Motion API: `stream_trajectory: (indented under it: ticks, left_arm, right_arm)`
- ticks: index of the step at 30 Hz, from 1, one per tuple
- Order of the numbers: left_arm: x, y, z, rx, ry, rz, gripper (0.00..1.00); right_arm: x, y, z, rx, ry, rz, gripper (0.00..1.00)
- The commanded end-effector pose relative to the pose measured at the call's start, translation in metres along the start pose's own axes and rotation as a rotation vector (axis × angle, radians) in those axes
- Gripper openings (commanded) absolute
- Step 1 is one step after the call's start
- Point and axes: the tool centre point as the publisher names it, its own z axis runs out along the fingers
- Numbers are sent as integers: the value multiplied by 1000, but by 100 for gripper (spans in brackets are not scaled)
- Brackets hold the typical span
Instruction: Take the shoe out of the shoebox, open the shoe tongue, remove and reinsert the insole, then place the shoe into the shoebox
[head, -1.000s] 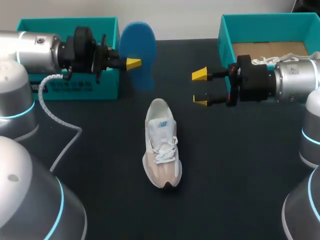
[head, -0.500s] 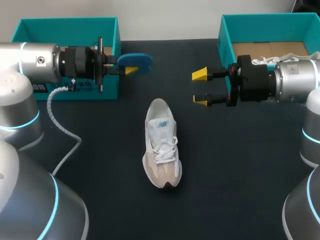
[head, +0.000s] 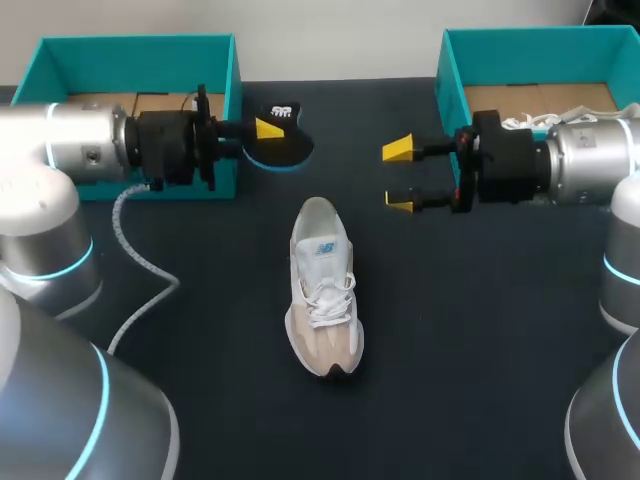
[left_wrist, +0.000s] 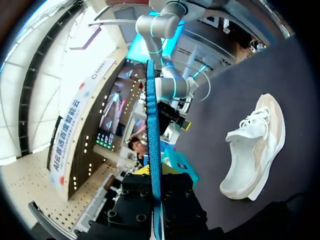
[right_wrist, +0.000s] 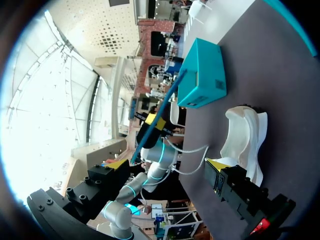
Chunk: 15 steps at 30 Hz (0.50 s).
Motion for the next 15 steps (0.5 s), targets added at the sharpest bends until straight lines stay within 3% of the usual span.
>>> stream_trajectory:
  ticks: [1,15]
  left_arm:
    - [7,-5,1,-29,-21,274,0]
    - [14,2,18,-40,-26,369,0]
  right_arm:
    - [-3,5,7,14,0,0,100]
    - [1,-1,34,51,2,-14,100]
